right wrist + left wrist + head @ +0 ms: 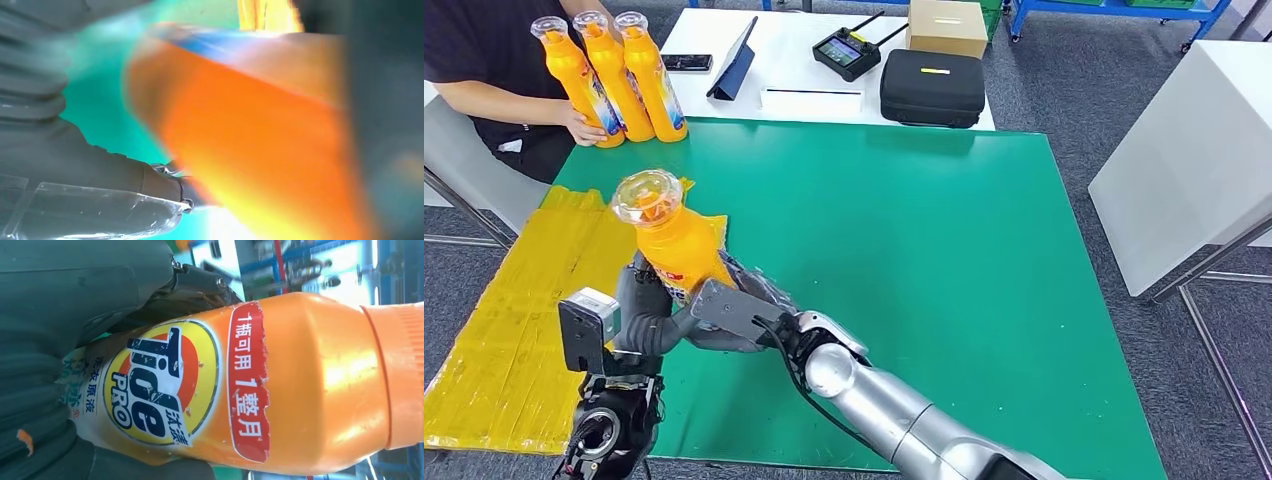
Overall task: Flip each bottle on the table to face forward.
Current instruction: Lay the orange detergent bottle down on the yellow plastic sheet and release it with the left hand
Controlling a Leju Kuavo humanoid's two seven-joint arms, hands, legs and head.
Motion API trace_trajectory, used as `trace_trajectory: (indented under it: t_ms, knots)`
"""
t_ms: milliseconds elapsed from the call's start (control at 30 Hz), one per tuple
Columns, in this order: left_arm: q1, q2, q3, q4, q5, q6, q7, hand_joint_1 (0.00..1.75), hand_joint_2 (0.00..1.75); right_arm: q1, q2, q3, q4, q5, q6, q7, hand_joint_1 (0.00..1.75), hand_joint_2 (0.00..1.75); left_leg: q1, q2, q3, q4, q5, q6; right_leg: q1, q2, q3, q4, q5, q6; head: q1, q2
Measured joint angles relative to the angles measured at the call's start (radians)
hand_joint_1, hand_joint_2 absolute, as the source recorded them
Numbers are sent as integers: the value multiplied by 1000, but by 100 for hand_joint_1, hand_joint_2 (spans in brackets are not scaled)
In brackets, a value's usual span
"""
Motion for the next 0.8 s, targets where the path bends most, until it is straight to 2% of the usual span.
trace_trajectory:
  t_ms: [133,333,433,567,667,700,800]
  knots:
    - [-1,-3,36,15,-69,48,-9,175,175,16,-5,-34,-15,27,7,-7,0,0,0,0,0,0,0,0,0,0,0,0,0,0,0,0]
    - [-17,4,99,105,-418,309,-50,175,175,37,-17,-58,-35,66,26,-32,0,0,0,0,0,0,0,0,0,0,0,0,0,0,0,0]
    - [-21,12,125,144,-556,393,-46,175,175,45,-23,-64,-45,74,31,-41,0,0,0,0,0,0,0,0,0,0,0,0,0,0,0,0]
    - [-21,20,184,190,-800,453,-30,175,175,65,-34,-76,-75,83,37,-47,0,0,0,0,0,0,0,0,0,0,0,0,0,0,0,0]
    - [-21,20,195,195,-832,455,-33,175,175,69,-35,-78,-79,85,37,-47,0,0,0,0,0,0,0,0,0,0,0,0,0,0,0,0]
    - [-19,19,219,203,-897,455,-33,175,175,78,-39,-82,-95,88,37,-46,0,0,0,0,0,0,0,0,0,0,0,0,0,0,0,0]
    - [-5,19,368,295,-1339,457,45,175,175,167,-96,-135,-258,105,50,-35,0,0,0,0,0,0,0,0,0,0,-1,0,0,0,0,0]
